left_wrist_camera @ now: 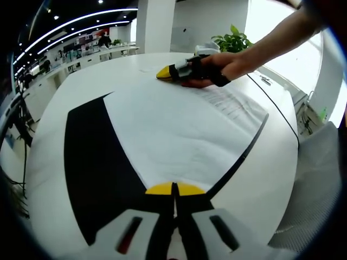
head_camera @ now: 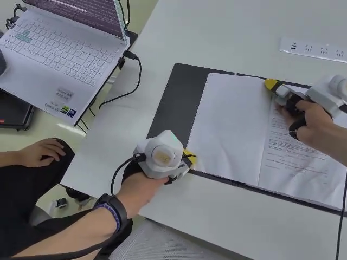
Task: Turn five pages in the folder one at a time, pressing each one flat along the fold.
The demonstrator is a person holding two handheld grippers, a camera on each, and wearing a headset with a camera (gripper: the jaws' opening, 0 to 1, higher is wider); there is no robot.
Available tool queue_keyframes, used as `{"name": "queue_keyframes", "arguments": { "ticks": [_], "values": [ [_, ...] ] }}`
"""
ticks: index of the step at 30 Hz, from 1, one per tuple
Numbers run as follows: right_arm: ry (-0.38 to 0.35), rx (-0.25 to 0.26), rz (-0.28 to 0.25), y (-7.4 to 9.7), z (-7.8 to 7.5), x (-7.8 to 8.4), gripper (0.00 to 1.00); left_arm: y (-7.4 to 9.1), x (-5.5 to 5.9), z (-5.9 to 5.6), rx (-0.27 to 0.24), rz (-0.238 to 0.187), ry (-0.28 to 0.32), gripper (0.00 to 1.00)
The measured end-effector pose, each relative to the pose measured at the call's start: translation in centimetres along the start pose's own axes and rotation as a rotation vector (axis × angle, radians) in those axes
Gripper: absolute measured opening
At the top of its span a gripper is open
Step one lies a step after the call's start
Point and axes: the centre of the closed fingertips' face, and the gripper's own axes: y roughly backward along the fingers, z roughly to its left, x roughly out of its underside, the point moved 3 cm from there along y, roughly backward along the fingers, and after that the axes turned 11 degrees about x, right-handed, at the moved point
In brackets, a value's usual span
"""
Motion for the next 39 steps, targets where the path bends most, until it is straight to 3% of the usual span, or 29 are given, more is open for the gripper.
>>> {"name": "queue_keyframes", "arguments": {
  "ticks": [3,12,16,17,23,39],
  "values": [
    [0.002,-0.003,0.005,-0.1,-0.3,0.1,0.00,0.1,-0.1,-0.1,0.005,0.004,-0.006,0.00],
    [0.036,-0.080,0.070,1.4,-0.4,2.0,0.00,0.1,-0.1,-0.1,0.014,0.013,-0.014,0.00],
    [0.085,-0.135,0.123,2.3,-0.2,3.2,0.00,0.1,-0.1,-0.2,0.015,0.021,-0.024,0.00],
    [0.089,-0.142,0.127,3.1,0.4,4.1,0.00,0.0,-0.1,-0.1,0.016,0.021,-0.027,0.00],
    [0.094,-0.159,0.143,3.9,0.1,4.7,0.00,0.0,0.0,-0.1,0.020,0.027,-0.034,0.00],
    [0.104,-0.201,0.175,9.1,2.9,9.0,0.00,0.0,0.0,-0.1,0.024,0.041,-0.065,0.00]
  ]
}}
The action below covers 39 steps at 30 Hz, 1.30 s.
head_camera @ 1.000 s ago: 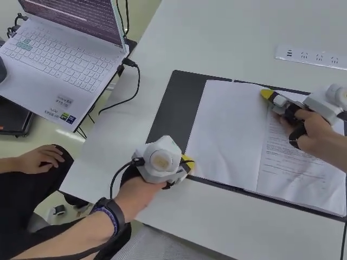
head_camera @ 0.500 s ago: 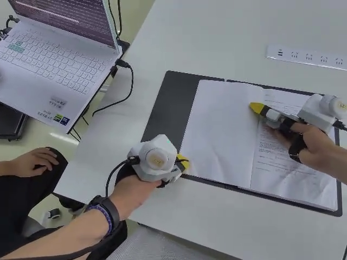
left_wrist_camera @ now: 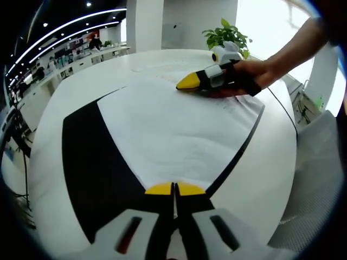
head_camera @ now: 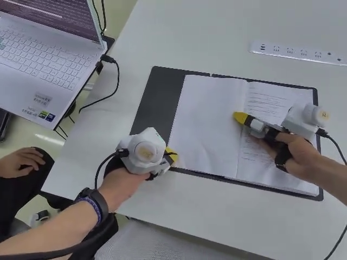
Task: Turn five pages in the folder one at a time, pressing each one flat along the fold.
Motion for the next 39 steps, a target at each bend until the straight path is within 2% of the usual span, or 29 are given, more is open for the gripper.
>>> {"name": "queue_keyframes", "arguments": {
  "ticks": [4,14,23,39],
  "values": [
    [0.017,-0.022,0.039,1.3,1.6,2.0,0.00,0.0,-0.1,0.0,-0.001,-0.002,0.002,0.00],
    [0.047,-0.048,0.088,3.4,3.4,5.4,0.00,0.0,-0.1,0.0,0.000,-0.010,0.003,0.00],
    [0.039,-0.065,0.116,5.1,4.4,8.1,0.00,-0.1,-0.1,-0.1,-0.003,-0.021,0.005,0.00],
    [0.020,-0.062,0.129,7.1,4.8,10.9,0.00,0.1,0.0,0.0,-0.005,-0.037,0.014,0.01]
  ]
}}
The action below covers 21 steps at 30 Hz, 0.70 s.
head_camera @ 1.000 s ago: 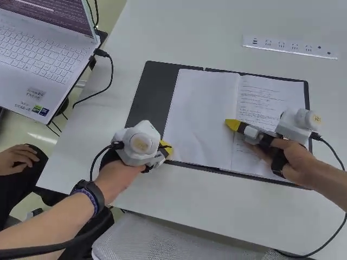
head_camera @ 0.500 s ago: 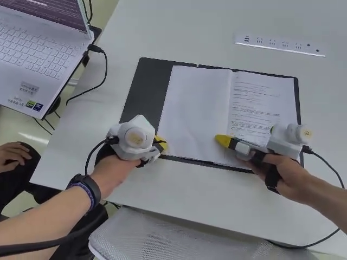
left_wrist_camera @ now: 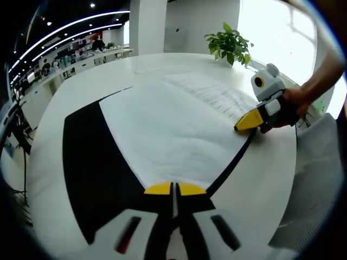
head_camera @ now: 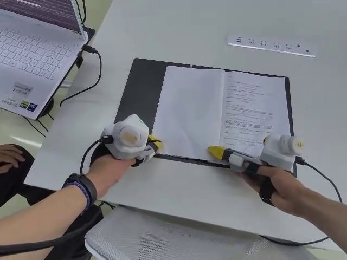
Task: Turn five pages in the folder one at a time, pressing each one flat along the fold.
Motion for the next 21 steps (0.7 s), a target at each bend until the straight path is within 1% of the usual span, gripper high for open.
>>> {"name": "queue_keyframes", "arguments": {
  "ticks": [3,4,7,18,21],
  "values": [
    [-0.005,0.002,-0.004,0.3,0.1,0.4,0.00,0.0,0.0,-0.1,0.001,-0.002,0.000,0.02],
    [-0.010,0.002,-0.005,0.4,-0.3,0.5,0.00,0.0,0.0,-0.1,0.001,-0.002,-0.001,0.02],
    [-0.019,0.004,-0.008,0.4,-0.6,0.4,0.00,0.0,0.0,-0.1,0.002,-0.001,-0.003,0.02],
    [-0.012,0.017,0.012,0.3,-1.2,0.7,0.00,0.1,0.1,-0.2,0.004,0.004,-0.006,0.02],
    [-0.021,0.021,0.014,0.3,-1.4,0.8,0.00,0.1,0.1,-0.2,0.004,0.005,-0.004,0.02]
  ]
}}
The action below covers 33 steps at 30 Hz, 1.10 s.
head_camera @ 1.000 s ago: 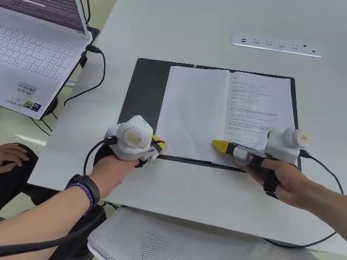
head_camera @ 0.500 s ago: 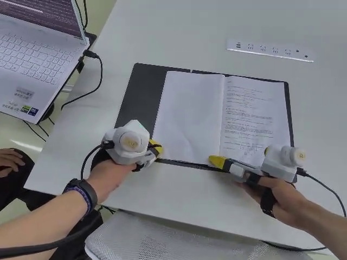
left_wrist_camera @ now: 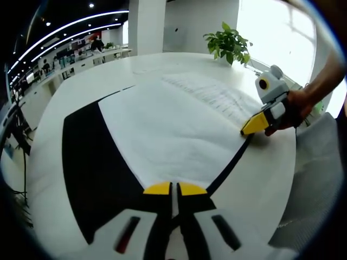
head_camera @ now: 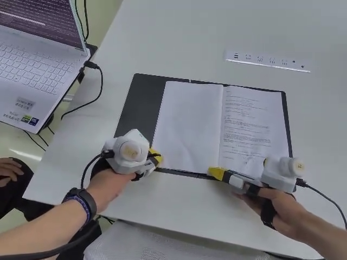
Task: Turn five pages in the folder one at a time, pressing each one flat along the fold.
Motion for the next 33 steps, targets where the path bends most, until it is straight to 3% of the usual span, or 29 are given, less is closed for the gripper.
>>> {"name": "queue_keyframes", "arguments": {
  "ticks": [9,12,19,23,26,33],
  "values": [
    [-0.020,0.008,0.001,0.1,0.2,0.1,0.00,0.0,-0.1,-0.1,0.013,-0.002,0.039,0.04],
    [-0.023,0.006,-0.013,0.2,0.3,-0.1,0.00,0.0,-0.2,-0.4,0.042,-0.032,0.125,0.09],
    [-0.003,0.012,-0.042,0.8,0.6,-1.1,0.08,0.3,-0.4,-1.4,0.077,-0.019,0.119,0.20],
    [0.011,0.031,-0.073,1.4,0.7,-2.2,0.16,0.9,-1.3,-1.6,0.082,-0.044,0.127,0.26],
    [0.046,0.046,-0.084,1.9,0.6,-2.9,0.21,1.3,-2.1,-2.0,0.089,-0.050,0.098,0.30],
    [0.107,0.096,-0.124,3.6,0.1,-4.7,0.24,2.1,-3.2,-2.5,0.099,-0.067,0.063,0.35]
  ]
}}
